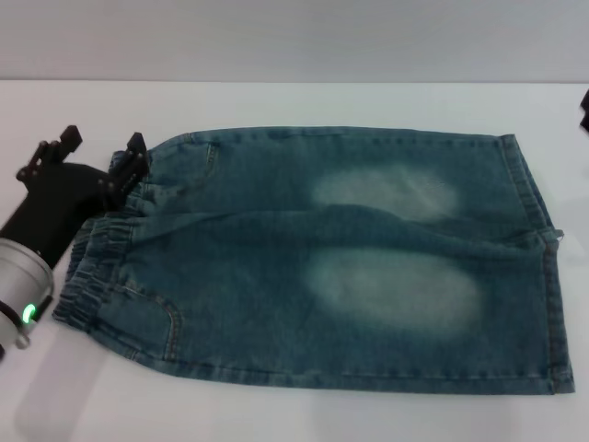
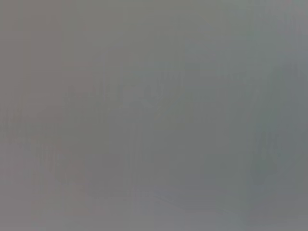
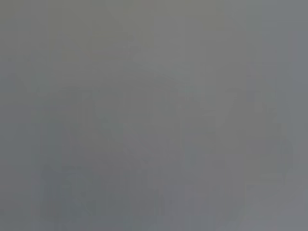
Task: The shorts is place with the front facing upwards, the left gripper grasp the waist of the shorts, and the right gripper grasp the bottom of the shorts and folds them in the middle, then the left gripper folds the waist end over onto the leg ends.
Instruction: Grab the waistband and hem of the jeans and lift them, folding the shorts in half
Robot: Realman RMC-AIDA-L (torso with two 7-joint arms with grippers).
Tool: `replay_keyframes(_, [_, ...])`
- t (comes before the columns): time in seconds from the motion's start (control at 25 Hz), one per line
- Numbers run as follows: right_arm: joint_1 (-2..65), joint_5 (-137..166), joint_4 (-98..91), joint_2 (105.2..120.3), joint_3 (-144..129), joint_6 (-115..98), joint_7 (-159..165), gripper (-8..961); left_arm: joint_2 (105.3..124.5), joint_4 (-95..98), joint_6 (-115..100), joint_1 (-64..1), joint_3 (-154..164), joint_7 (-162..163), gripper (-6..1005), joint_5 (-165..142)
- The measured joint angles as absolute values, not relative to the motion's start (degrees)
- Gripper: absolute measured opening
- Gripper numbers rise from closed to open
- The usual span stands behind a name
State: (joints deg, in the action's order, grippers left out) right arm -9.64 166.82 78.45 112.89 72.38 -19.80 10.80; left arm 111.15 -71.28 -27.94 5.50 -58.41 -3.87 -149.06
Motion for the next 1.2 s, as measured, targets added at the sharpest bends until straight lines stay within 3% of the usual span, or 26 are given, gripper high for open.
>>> replay_keyframes(0.2, [-10.37,166.83,93.54,113.42,76.3,5.12,10.61,749,114.56,-86.26,-8.21,11.31,-66.74,-6.1,813,-152.41])
replay_keyframes(0.32, [-7.9,166.82,99.04,114.96,80.08,21.05,9.41,749,116.99,-93.51,8.0,12.16,-72.51,-6.11,811,-152.98])
replay_keyframes(0.4, [-5.92,166.8,101.34,116.06,82.34,28.95,7.19,749,117.63,-97.01,18.49,11.38,-75.83,-5.72,810,-152.79])
replay_keyframes(0.64, [-0.14,166.56,109.75,118.26,87.57,50.72,3.0,749,117.8,-104.4,39.77,8.65,-82.7,-2.81,808,-151.58])
replay_keyframes(1.0, [3.04,166.47,114.83,118.39,88.73,63.65,1.45,748,117.86,-106.44,52.91,6.74,-87.04,-0.69,804,-152.95])
replay_keyframes(1.2, [0.44,166.48,114.61,118.7,88.05,64.02,1.33,749,117.86,-106.07,59.49,5.85,-87.91,-0.18,802,-155.77])
